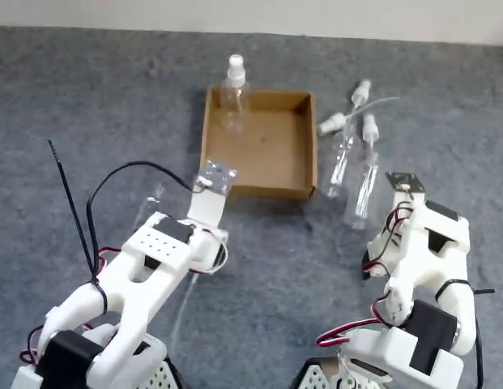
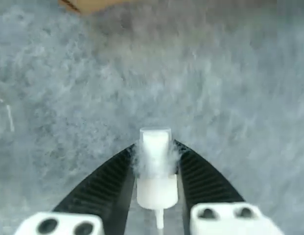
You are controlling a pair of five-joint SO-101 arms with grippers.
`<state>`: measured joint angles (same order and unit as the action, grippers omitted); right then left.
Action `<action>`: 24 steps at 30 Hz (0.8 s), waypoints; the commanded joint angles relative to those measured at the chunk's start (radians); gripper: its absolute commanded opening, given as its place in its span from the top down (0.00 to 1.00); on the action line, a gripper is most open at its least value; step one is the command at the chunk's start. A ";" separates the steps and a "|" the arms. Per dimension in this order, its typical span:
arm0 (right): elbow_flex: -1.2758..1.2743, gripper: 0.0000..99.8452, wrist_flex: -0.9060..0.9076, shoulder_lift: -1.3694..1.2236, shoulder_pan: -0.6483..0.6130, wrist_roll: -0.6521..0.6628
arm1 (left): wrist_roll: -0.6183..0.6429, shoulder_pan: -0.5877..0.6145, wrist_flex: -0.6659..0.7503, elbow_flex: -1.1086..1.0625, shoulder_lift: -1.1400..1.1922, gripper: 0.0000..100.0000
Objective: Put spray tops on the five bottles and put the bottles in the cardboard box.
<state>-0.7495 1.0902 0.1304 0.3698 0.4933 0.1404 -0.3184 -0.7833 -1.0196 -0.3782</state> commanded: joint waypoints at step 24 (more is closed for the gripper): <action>0.012 0.94 0.012 0.005 0.004 0.133 | -0.453 0.191 -0.137 0.013 -0.005 0.92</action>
<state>-0.7495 1.0902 0.1304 0.3698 0.5930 -0.3061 -0.1327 -0.9168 -1.0058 -0.3782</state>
